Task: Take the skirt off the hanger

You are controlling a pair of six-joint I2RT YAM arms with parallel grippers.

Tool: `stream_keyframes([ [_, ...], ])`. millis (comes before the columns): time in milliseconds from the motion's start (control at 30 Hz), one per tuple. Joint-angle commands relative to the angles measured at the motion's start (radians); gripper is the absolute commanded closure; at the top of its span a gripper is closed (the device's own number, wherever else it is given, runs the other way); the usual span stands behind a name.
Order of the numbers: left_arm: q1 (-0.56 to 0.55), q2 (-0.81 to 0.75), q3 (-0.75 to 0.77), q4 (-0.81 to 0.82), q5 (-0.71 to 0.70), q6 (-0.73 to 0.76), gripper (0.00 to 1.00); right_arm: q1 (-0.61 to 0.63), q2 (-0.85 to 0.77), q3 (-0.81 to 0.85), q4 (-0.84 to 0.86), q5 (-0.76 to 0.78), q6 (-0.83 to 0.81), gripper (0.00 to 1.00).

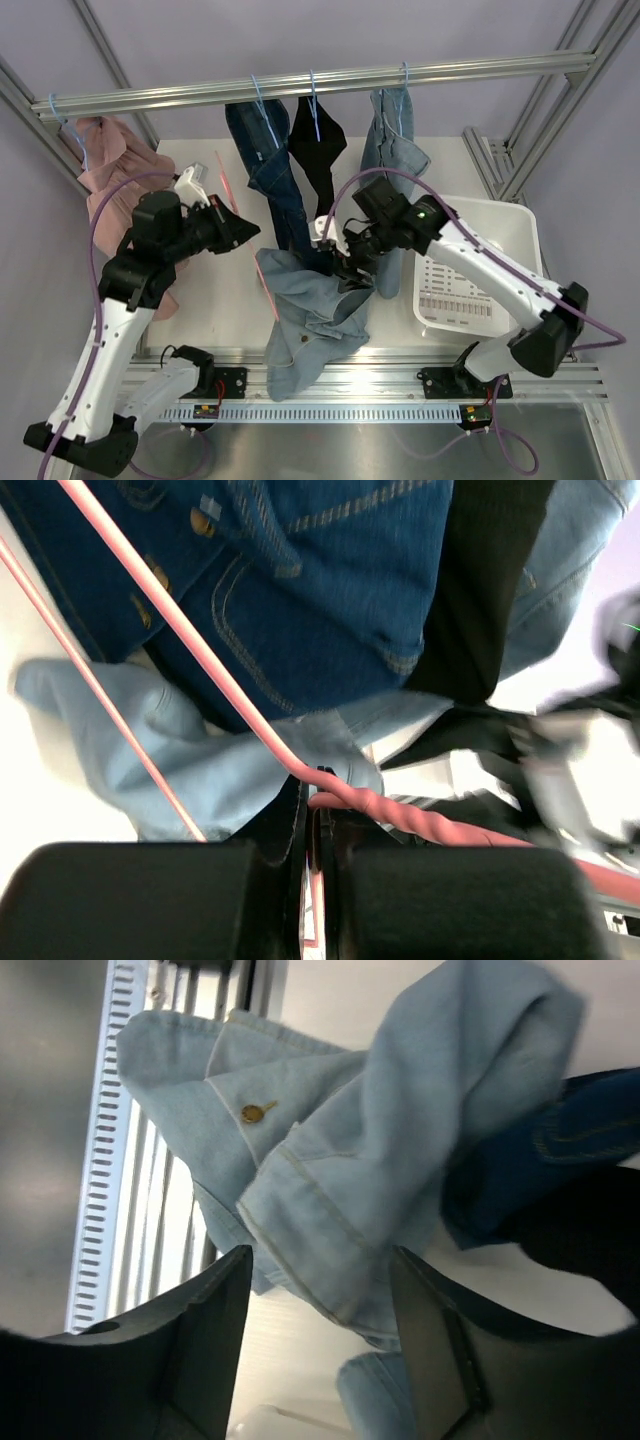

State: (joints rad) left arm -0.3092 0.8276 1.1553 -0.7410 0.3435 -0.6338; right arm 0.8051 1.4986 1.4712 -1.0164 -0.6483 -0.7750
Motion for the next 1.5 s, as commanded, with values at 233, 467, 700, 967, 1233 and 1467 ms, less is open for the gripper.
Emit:
stream_keyframes([
  [233,0.22,0.229,0.142,0.334,0.304,-0.134,1.0,-0.199,-0.351,-0.144,0.159,-0.197,0.069,0.26],
  [467,0.26,0.294,0.173,0.466,0.356,-0.202,1.0,-0.261,-0.42,-0.334,0.24,-0.313,0.054,0.24],
  [700,0.26,0.223,0.156,0.46,0.321,-0.167,1.0,-0.264,-0.374,-0.331,0.196,-0.347,0.011,0.23],
  [967,0.259,0.283,0.274,0.407,0.201,-0.167,1.0,-0.264,-0.371,-0.338,0.191,-0.35,0.011,0.23],
  [1233,0.26,0.389,0.406,0.339,0.115,-0.213,1.0,-0.277,-0.376,-0.348,0.187,-0.353,0.005,0.23],
  [1467,0.269,0.462,0.464,0.344,0.101,-0.262,1.0,-0.282,-0.376,-0.35,0.179,-0.347,-0.009,0.23],
])
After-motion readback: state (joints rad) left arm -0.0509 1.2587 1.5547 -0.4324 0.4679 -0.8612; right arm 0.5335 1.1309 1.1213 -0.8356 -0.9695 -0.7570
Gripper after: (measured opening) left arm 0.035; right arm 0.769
